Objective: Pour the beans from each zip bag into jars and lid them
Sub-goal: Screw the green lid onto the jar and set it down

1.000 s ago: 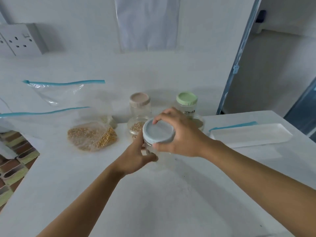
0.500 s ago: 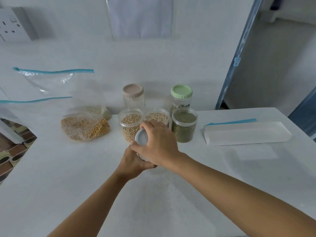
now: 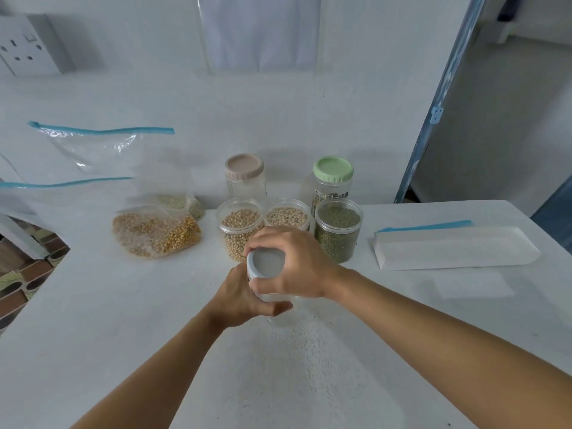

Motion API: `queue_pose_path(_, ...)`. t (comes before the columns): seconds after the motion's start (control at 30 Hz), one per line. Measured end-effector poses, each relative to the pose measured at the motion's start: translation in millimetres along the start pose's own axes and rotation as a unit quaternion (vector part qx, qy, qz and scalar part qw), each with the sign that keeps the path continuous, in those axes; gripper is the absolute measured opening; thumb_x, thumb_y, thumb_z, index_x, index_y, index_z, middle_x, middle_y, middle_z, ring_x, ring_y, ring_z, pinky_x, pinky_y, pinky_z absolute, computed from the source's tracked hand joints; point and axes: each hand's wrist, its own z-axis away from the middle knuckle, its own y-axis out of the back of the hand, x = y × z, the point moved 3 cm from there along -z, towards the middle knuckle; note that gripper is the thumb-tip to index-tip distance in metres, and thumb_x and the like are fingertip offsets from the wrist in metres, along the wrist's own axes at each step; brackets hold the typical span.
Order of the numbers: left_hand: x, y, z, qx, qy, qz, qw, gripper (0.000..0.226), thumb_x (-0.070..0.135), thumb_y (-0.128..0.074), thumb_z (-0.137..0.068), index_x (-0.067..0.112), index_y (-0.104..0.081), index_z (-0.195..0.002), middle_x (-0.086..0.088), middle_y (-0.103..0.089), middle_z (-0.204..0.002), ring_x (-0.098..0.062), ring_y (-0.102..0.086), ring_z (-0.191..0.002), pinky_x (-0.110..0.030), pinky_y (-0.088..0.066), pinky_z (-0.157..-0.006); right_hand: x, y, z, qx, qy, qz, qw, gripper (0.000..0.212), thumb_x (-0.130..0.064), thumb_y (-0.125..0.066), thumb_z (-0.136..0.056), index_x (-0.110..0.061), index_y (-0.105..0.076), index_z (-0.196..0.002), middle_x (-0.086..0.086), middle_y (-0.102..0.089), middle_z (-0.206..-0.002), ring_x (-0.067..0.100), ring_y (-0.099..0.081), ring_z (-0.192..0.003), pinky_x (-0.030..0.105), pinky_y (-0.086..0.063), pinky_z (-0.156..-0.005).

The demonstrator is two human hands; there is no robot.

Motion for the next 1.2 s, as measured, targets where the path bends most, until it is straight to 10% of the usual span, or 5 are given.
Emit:
queue_pose_path(0.33, 1.0, -11.6, 0.8, 0.000, -0.009, 0.051, 0.999, 0.066, 0.005, -0.091, -0.072, 0.016, -0.057, -0.127, 0.000, -0.071, -0.117, -0.019, -0.069, -0.111, -0.028, -0.056, -0.091, -22.0, 20.2, -1.5, -0.086, -0.033, 0.340, 0.936, 0.065, -0.074, -0.039, -0.094, -0.031, -0.045, -0.142, 0.010, -0.044, -0.137, 0.030, -0.046, -0.123, 0.047, -0.048, -0.094)
queue_pose_path(0.53, 3.5, -10.4, 1.2, 0.003, 0.002, 0.092, 0.996, 0.091, 0.026, -0.092, -0.068, 0.013, -0.045, -0.144, 0.000, -0.063, -0.132, -0.026, -0.059, -0.127, -0.040, -0.053, -0.103, -44.7, 45.6, -12.7, -0.184, -0.030, 0.002, 0.983, 0.028, -0.029, -0.071, -0.083, -0.030, -0.075, -0.110, -0.015, -0.065, -0.122, 0.005, -0.054, -0.121, 0.038, -0.042, -0.108)
queue_pose_path(0.7, 2.7, -12.6, 1.2, -0.001, 0.007, 0.084, 0.996, 0.077, 0.023, -0.090, -0.069, 0.019, -0.052, -0.135, 0.002, -0.067, -0.125, -0.022, -0.064, -0.121, -0.032, -0.055, -0.096, -40.1, 32.7, -2.7, -0.153, -0.092, 0.344, 0.922, 0.069, -0.078, -0.035, -0.093, -0.037, -0.039, -0.148, 0.009, -0.043, -0.144, 0.034, -0.043, -0.133, 0.053, -0.041, -0.103)
queue_pose_path(0.9, 0.6, -11.4, 1.2, 0.004, -0.010, 0.068, 0.998, 0.082, 0.019, -0.093, -0.068, 0.012, -0.048, -0.136, 0.012, -0.065, -0.122, -0.013, -0.062, -0.118, -0.020, -0.050, -0.094, -45.2, 37.5, -0.7, -0.252, -0.012, 0.106, 0.962, 0.054, -0.027, -0.072, -0.083, -0.035, -0.056, -0.134, -0.007, -0.046, -0.136, 0.019, -0.037, -0.133, 0.043, -0.032, -0.112)
queue_pose_path(1.2, 0.3, -10.5, 3.8, 0.006, -0.005, 0.028, 1.000, 0.071, 0.009, -0.094, -0.070, 0.017, -0.053, -0.128, 0.017, -0.067, -0.117, -0.008, -0.064, -0.112, -0.019, -0.052, -0.090, -33.3, 17.7, 4.4, -0.158, -0.054, 0.306, 0.937, 0.063, -0.067, -0.052, -0.092, -0.041, -0.038, -0.147, 0.012, -0.041, -0.144, 0.035, -0.043, -0.129, 0.046, -0.045, -0.095)
